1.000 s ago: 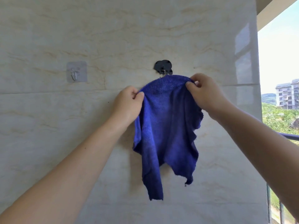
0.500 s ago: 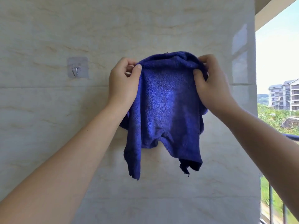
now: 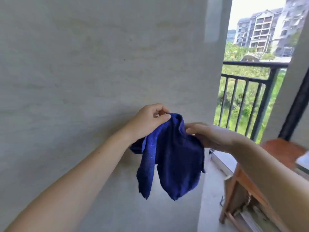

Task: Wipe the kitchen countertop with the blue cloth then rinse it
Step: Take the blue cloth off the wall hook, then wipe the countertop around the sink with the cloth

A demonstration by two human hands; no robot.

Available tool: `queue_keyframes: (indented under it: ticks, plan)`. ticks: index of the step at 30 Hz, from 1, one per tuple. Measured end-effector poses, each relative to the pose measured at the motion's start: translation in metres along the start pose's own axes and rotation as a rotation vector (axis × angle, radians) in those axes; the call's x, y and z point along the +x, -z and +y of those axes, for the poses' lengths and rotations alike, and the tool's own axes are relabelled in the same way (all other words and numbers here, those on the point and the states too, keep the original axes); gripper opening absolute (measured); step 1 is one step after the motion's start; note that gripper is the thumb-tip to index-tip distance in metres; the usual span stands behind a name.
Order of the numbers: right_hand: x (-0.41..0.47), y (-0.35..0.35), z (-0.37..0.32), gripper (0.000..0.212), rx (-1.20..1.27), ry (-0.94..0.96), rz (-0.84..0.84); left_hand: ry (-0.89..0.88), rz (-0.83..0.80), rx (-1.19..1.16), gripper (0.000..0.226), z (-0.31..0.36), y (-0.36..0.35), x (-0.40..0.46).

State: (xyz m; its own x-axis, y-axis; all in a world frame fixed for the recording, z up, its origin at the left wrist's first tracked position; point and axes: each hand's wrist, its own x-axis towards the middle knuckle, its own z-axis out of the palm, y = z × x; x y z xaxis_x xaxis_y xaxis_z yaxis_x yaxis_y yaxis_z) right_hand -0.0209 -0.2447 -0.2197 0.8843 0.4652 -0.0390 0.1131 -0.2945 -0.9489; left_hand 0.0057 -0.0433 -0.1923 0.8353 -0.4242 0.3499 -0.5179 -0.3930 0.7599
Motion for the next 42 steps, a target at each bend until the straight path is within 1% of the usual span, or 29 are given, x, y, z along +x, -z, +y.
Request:
queue_keyframes:
  ticks: [2, 3, 5, 6, 7, 9, 11, 13, 14, 15, 16, 17, 19, 21, 23, 25, 27, 28, 30, 32, 33, 35, 37, 38, 42]
  plan:
    - [-0.019, -0.013, 0.028, 0.051, 0.004, -0.103, 0.034, 0.017, -0.114, 0.018, 0.015, -0.013, -0.028, -0.002]
    - [-0.029, -0.019, 0.039, 0.051, -0.032, -0.146, 0.064, 0.021, -0.169, 0.021, 0.015, -0.017, -0.042, -0.004]
    - [-0.051, -0.027, 0.060, 0.033, -0.102, -0.223, 0.154, 0.028, -0.282, 0.005, 0.011, -0.024, -0.071, -0.008]
    - [-0.064, -0.030, 0.067, 0.023, -0.105, -0.261, 0.208, 0.028, -0.337, -0.014, 0.009, -0.026, -0.085, -0.011]
    - [-0.078, -0.031, 0.074, 0.018, -0.088, -0.300, 0.255, 0.029, -0.386, -0.039, 0.008, -0.027, -0.100, -0.015]
    - [-0.108, -0.031, 0.088, 0.021, 0.007, -0.357, 0.343, 0.047, -0.451, -0.126, 0.008, -0.028, -0.133, -0.025]
    - [-0.141, -0.035, 0.096, 0.025, 0.170, -0.375, 0.425, 0.093, -0.451, -0.210, 0.010, -0.033, -0.171, -0.041]
    - [-0.172, -0.040, 0.101, 0.019, 0.306, -0.384, 0.556, 0.149, -0.351, -0.236, 0.007, -0.041, -0.209, -0.067]
    - [-0.188, -0.043, 0.103, 0.019, 0.360, -0.399, 0.644, 0.196, -0.298, -0.244, 0.002, -0.045, -0.227, -0.084]
    - [-0.204, -0.045, 0.104, 0.020, 0.410, -0.407, 0.731, 0.265, -0.269, -0.260, 0.005, -0.049, -0.244, -0.102]
    - [-0.220, -0.047, 0.106, 0.023, 0.459, -0.412, 0.813, 0.359, -0.283, -0.286, 0.011, -0.053, -0.261, -0.119]
    - [-0.237, -0.048, 0.108, 0.027, 0.513, -0.415, 0.889, 0.470, -0.354, -0.312, 0.015, -0.056, -0.277, -0.136]
    - [-0.272, -0.054, 0.108, 0.033, 0.609, -0.428, 0.997, 0.631, -0.587, -0.342, 0.035, -0.047, -0.307, -0.165]
    - [-0.305, -0.063, 0.106, 0.037, 0.659, -0.414, 1.058, 0.694, -0.804, -0.447, 0.060, -0.019, -0.331, -0.185]
    - [-0.340, -0.074, 0.103, 0.038, 0.687, -0.402, 1.132, 0.715, -0.924, -0.618, 0.071, 0.018, -0.349, -0.197]
    - [-0.380, -0.087, 0.101, 0.038, 0.674, -0.415, 1.228, 0.753, -0.943, -0.789, 0.067, 0.046, -0.368, -0.211]
    - [-0.423, -0.103, 0.098, 0.039, 0.644, -0.443, 1.287, 0.842, -0.916, -0.897, 0.052, 0.065, -0.387, -0.232]
    - [-0.444, -0.111, 0.097, 0.038, 0.632, -0.462, 1.301, 0.863, -0.917, -0.903, 0.043, 0.072, -0.397, -0.243]
    - [-0.484, -0.126, 0.095, 0.037, 0.594, -0.523, 1.355, 0.859, -1.015, -0.865, 0.031, 0.086, -0.416, -0.267]
    - [-0.517, -0.138, 0.096, 0.038, 0.544, -0.589, 1.411, 0.823, -1.175, -0.897, 0.028, 0.101, -0.431, -0.287]
    - [-0.532, -0.143, 0.097, 0.038, 0.526, -0.612, 1.430, 0.813, -1.213, -0.932, 0.026, 0.109, -0.437, -0.295]
    - [-0.558, -0.150, 0.098, 0.037, 0.523, -0.636, 1.478, 0.846, -1.198, -1.006, 0.022, 0.125, -0.449, -0.304]
    - [-0.580, -0.154, 0.102, 0.037, 0.548, -0.626, 1.533, 0.910, -1.122, -1.049, 0.031, 0.138, -0.460, -0.304]
    - [-0.589, -0.154, 0.105, 0.038, 0.568, -0.611, 1.560, 0.920, -1.075, -1.048, 0.031, 0.142, -0.468, -0.299]
    - [-0.619, -0.139, 0.124, 0.041, 0.579, -0.616, 1.722, 0.843, -0.888, -1.068, 0.023, 0.160, -0.502, -0.267]
